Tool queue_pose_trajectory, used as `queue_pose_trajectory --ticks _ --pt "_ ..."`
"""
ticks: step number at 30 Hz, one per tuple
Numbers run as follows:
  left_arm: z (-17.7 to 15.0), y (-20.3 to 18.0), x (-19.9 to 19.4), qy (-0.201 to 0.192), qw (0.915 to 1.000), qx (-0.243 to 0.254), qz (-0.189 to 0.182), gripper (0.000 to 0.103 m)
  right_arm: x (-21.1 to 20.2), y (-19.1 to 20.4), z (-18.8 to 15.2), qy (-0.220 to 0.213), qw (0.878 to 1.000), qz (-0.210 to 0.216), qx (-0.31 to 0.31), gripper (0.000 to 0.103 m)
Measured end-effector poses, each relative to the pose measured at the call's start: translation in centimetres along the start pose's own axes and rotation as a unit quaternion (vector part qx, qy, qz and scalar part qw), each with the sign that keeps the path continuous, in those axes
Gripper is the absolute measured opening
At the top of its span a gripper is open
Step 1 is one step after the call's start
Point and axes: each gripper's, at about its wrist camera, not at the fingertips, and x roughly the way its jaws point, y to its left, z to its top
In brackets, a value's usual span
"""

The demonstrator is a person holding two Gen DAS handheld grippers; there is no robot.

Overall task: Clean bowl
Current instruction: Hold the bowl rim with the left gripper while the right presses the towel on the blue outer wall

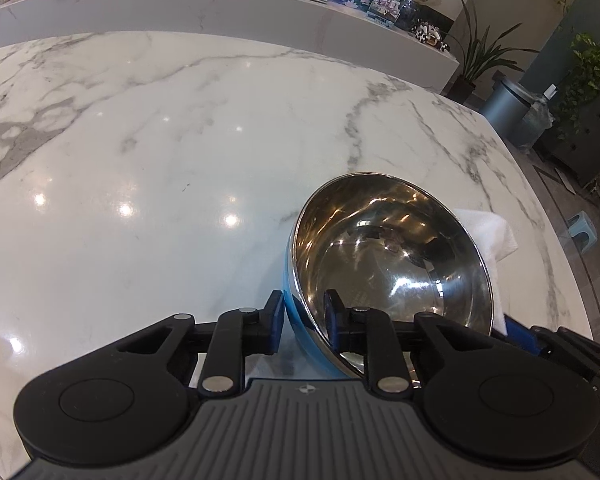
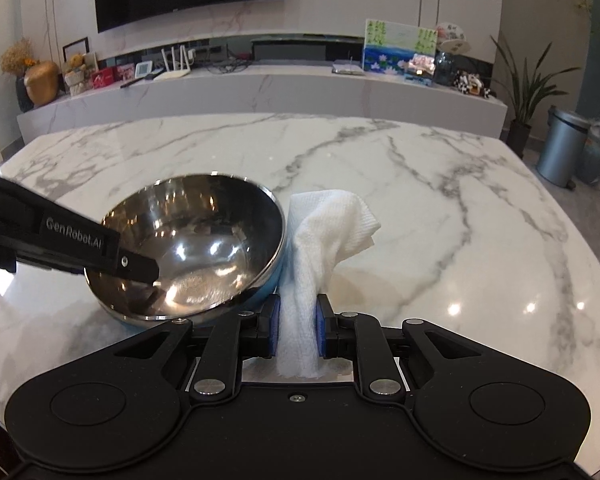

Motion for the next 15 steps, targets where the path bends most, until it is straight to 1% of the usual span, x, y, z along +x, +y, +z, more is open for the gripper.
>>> queue_pose_trajectory --ticks 8,12,15 --pt "0.01 0.03 0.12 -0.003 1.0 0.006 -0.002 0.02 0.89 0.29 -0.54 0.031 0.999 0.017 -0.002 0.016" --pt "-0.01 0.17 0.15 -0.003 1.0 0.007 -0.005 0.02 0.89 0.45 -0.69 0.034 0.999 0.02 -0.002 0.016" --pt "0.02 0.33 0.15 -0.003 0.9999 0.006 -0.008 0.02 0.58 0.47 -0.53 0.028 0.999 0.018 -0.003 0.016"
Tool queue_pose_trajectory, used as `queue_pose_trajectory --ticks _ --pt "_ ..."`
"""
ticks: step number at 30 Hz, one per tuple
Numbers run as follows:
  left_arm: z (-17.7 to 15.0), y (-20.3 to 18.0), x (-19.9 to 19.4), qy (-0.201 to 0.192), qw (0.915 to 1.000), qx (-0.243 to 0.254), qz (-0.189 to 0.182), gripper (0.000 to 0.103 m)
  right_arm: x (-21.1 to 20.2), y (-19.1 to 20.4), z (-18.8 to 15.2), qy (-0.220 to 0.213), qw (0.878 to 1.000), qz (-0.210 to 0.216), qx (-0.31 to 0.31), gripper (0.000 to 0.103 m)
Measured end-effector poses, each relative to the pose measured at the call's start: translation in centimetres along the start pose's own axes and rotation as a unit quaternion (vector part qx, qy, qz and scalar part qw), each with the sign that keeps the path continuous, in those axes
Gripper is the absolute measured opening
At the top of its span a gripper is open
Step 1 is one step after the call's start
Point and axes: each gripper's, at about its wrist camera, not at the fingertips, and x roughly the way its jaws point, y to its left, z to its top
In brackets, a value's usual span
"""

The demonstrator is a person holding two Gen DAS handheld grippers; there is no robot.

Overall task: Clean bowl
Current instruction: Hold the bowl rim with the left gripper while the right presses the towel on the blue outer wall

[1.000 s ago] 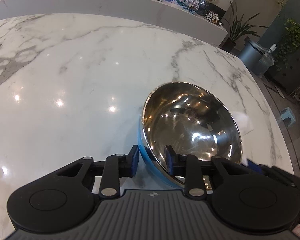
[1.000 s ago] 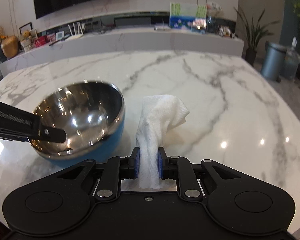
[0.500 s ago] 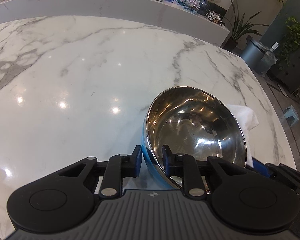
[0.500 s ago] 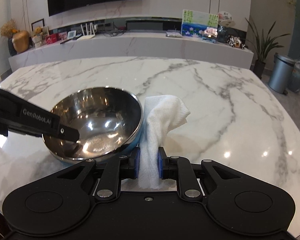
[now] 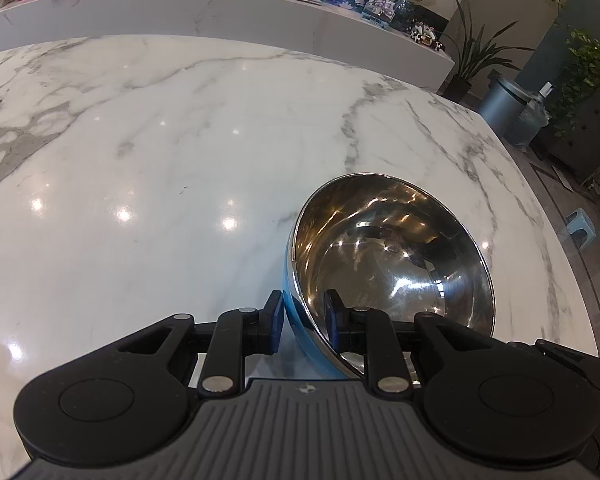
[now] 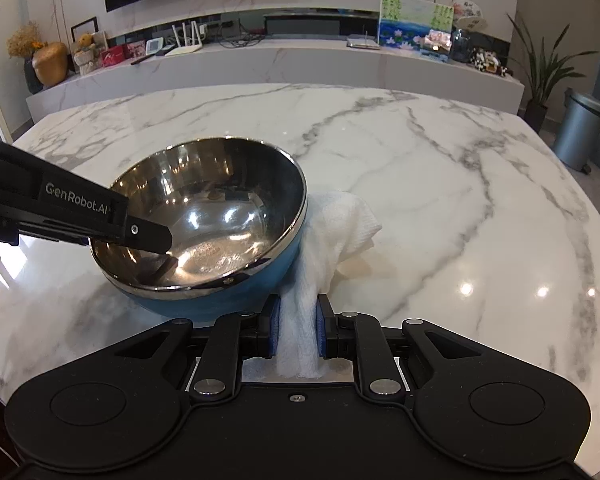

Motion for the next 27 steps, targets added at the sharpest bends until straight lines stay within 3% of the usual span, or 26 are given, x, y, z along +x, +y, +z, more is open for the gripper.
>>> queue_pose_trajectory --ticks 12,22,25,27 --pt "-0.1 -0.2 0.0 0.002 1.0 0.008 0.005 0.02 -3.1 -0.4 1.3 -0.049 0.998 -0.011 -0.03 0.016" --pt "0.2 0.3 0.1 0.003 1.0 -0.002 0.005 0.021 -1.7 0.7 0.6 -0.019 0.998 -0.004 -0.067 0.016" --pt "0.2 0.9 0.2 0.018 0.9995 -0.025 0.002 0.046 -1.4 0.8 0.5 -0.015 0.998 -0.003 -0.067 0.016" --pt "0.2 1.2 0.2 0.028 0.9989 -0.037 -0.001 0.049 -1.1 0.6 0.4 -0.015 0.998 -0.002 -0.068 0.016"
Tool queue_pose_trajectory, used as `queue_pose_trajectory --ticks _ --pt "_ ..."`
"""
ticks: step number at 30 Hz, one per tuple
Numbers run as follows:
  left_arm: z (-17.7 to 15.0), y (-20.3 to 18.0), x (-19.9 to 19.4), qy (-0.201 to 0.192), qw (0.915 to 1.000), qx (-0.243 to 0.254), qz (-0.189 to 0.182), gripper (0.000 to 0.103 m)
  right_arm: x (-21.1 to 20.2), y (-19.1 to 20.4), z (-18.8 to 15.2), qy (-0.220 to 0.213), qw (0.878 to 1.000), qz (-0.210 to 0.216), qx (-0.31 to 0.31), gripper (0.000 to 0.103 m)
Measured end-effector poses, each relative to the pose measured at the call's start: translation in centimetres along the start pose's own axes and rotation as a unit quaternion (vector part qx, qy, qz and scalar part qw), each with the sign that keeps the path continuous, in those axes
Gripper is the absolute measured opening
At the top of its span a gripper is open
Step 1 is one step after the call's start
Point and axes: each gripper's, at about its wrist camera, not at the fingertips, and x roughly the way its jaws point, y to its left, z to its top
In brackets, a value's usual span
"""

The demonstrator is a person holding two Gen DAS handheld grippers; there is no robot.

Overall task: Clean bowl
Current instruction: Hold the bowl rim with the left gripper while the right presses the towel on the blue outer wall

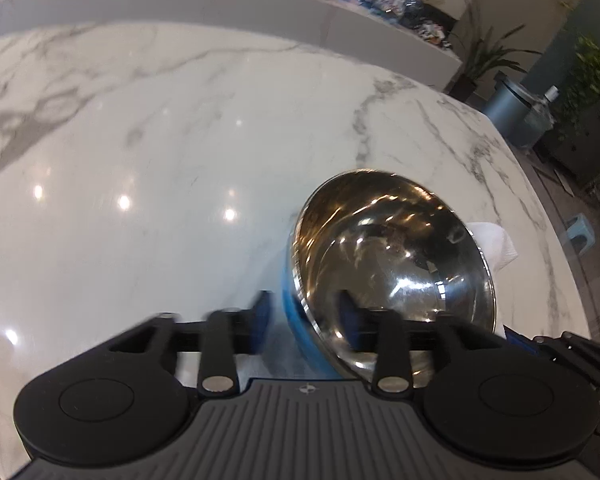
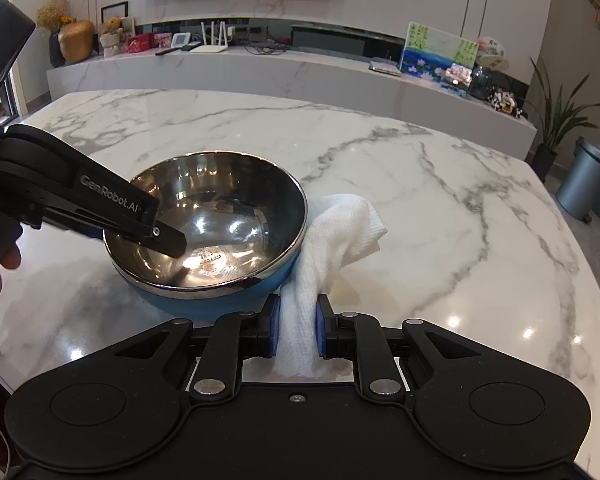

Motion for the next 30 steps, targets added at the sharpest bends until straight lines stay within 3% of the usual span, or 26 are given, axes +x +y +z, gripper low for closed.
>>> queue_pose_trajectory --ticks 7,14,23,30 --pt "-0.2 0.7 -0.4 0.033 0.999 -0.015 -0.026 0.056 0.4 0.1 -0.1 -0.001 1.0 0.001 0.001 0.016" --pt "-0.2 0.4 -0.9 0.032 0.9987 -0.009 -0.039 0.035 0.6 -0.1 0.0 0.001 1.0 0.002 -0.001 0.016" --pt "0.4 -0.1 -0.5 0.015 0.9997 0.011 -0.017 0.027 0.8 -0.2 0.1 0.018 0.999 0.027 0.002 0.016" --pt "0.7 -0.8 -0.2 0.004 0.999 0.044 0.003 0.022 0.6 -0.4 0.4 0.011 1.0 0.018 0.0 0.016"
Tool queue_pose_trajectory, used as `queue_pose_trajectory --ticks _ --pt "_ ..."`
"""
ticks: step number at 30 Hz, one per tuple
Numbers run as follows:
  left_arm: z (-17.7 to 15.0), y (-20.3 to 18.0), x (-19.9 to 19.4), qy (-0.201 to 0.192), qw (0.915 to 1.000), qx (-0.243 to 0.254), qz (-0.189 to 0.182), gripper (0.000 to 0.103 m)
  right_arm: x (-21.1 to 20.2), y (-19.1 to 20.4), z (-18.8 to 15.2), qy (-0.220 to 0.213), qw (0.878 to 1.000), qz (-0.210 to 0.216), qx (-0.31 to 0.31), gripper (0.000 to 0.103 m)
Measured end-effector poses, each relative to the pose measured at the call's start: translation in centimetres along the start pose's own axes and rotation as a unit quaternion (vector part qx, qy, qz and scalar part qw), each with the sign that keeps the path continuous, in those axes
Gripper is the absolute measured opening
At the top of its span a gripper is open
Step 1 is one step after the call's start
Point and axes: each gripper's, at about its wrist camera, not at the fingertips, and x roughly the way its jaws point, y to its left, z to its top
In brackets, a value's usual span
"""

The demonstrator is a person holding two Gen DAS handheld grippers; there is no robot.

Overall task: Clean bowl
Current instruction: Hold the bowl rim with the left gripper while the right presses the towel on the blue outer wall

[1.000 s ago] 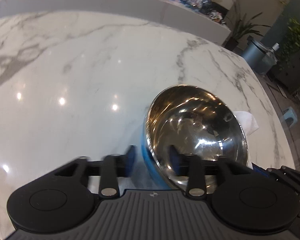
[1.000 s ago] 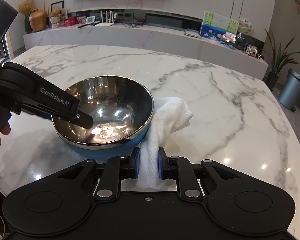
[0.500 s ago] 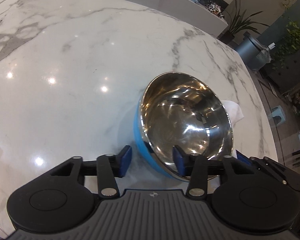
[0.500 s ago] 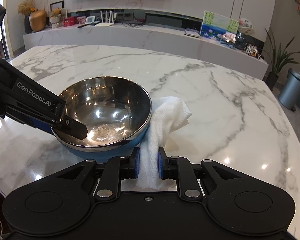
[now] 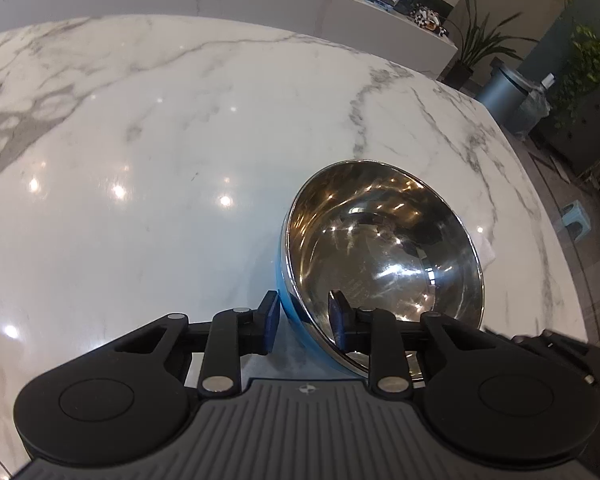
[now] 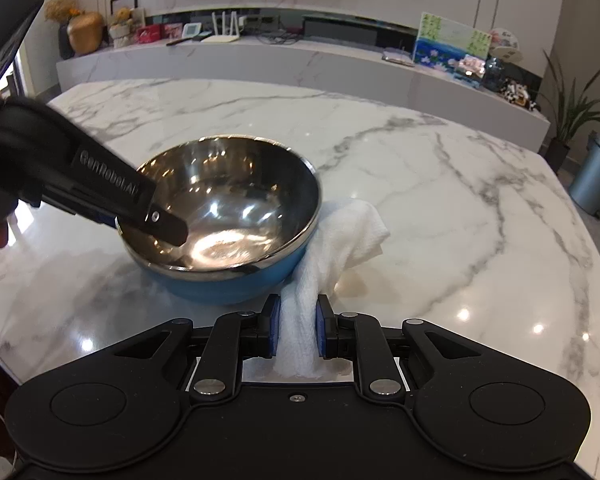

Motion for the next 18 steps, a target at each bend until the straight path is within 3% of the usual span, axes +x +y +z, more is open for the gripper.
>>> queue_pose_trajectory --ticks 11,18 --pt "1.0 -0.5 0.4 -0.024 0.9988 0.039 0.016 0.016 -1.6 -1.1 0.8 -0.044 0.999 -0.013 0.006 0.016" --pt "1.0 -0.7 0.5 -0.029 0.9986 0.04 0.02 0.016 -1.2 -0.5 0.6 -0.034 0.999 -0.011 -0.008 0.016"
